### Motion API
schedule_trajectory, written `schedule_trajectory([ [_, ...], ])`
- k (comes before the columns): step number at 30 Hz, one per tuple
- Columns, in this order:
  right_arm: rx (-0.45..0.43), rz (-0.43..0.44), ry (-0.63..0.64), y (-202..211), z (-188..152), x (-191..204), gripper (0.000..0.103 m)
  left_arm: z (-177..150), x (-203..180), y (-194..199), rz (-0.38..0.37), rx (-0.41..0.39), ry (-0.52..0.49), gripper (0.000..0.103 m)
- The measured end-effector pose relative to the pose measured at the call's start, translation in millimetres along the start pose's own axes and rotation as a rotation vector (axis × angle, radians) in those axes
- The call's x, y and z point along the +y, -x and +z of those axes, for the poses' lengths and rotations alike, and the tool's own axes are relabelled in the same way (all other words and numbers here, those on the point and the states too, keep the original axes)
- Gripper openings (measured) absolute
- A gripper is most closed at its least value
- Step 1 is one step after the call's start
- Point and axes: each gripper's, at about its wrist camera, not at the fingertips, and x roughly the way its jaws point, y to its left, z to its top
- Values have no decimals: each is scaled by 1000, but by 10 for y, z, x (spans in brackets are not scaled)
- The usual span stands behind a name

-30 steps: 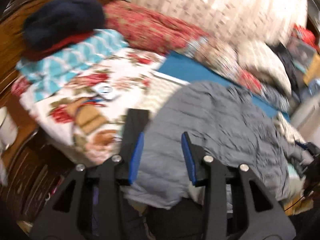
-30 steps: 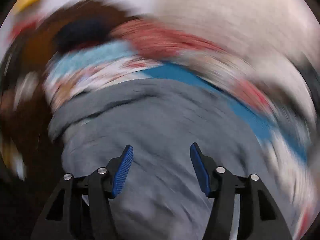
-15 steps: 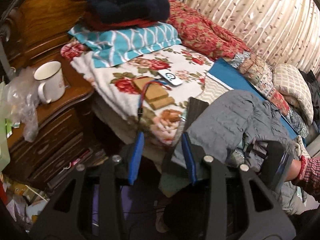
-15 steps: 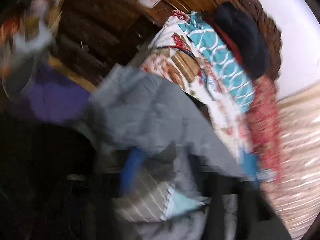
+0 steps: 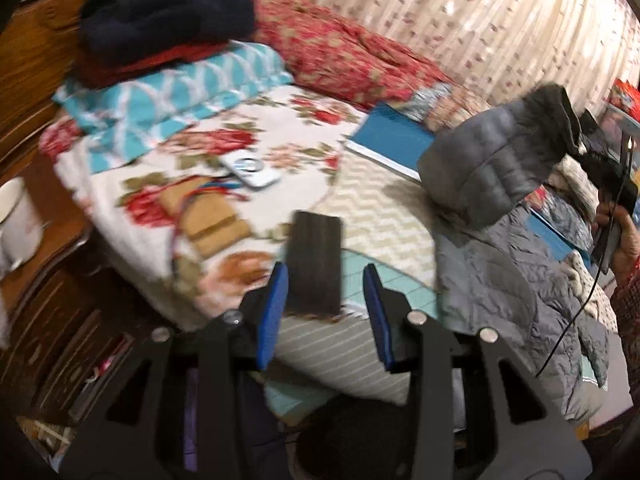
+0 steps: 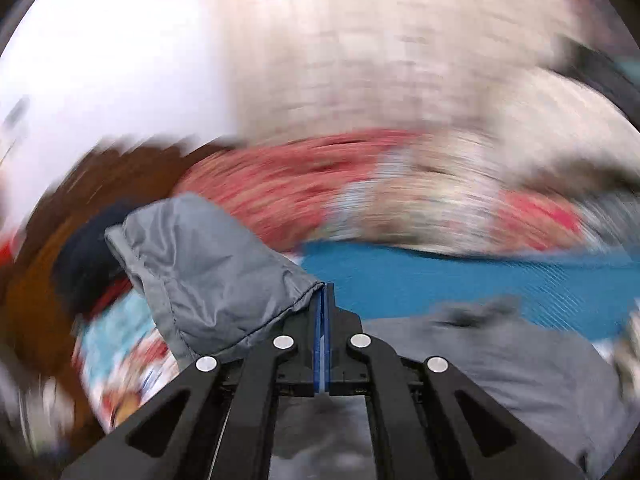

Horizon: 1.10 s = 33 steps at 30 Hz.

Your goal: Fold large clothes

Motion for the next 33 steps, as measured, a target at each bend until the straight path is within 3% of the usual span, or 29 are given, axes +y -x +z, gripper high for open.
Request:
schedule_trajectory([
  [2, -15, -114, -142, 21, -7, -727, 95, 146, -232, -205, -13, 6, -48, 37],
  [5, 20, -224, -327, 18, -295, -1581, 95, 471, -751, -667, -56, 16, -134, 38],
  [6, 47, -250, -380, -9, -464, -1774, 95, 615, -1014, -921, -87, 37, -165, 46],
  [7, 74, -268, -419, -48, -616, -1918, 95, 705, -1204, -1105, -105, 52, -186, 55],
  [11, 168, -288, -541, -215, -1179, -2348, 95, 1036, -2179, -2016, -169, 131, -268, 61],
  [13, 218, -285, -565, -241, -1344, -2477, 95, 1118, -2612, -2444, -185, 179, -296, 72],
  [15, 275, -259, -579, -383, -1462, -2491, 95, 1125, -2979, -2859, -136, 216, -347, 74],
  [16, 300, -247, -588, -402, -1488, -2513, 94, 1097, -3126, -3124, -67, 242, -366, 74],
  [17, 324, -228, -603, -431, -1513, -2546, 94, 1051, -3202, -3396, 6, 281, -372, 72],
  [18, 337, -205, -619, -439, -1530, -2585, 94, 1011, -3227, -3570, 69, 304, -382, 49],
  [19, 343, -193, -630, -436, -1541, -2627, 93, 942, -3181, -3807, 149, 348, -398, 34],
  [20, 351, -163, -651, -437, -1566, -2695, 93, 881, -3091, -3963, 205, 372, -397, 29],
  [22, 354, -154, -687, -295, -1578, -2805, 92, 820, -2928, -4041, 290, 342, -403, 23],
  [25, 310, -132, -727, 12, -1616, -2941, 92, 787, -2896, -3951, 291, 313, -446, 23],
  [28, 279, -108, -725, 455, -1667, -2978, 92, 833, -2930, -3753, 247, 303, -469, 25],
  [33, 150, -178, -728, 1659, -1898, -3069, 90, 934, -2719, -3127, 147, 196, -351, 33],
])
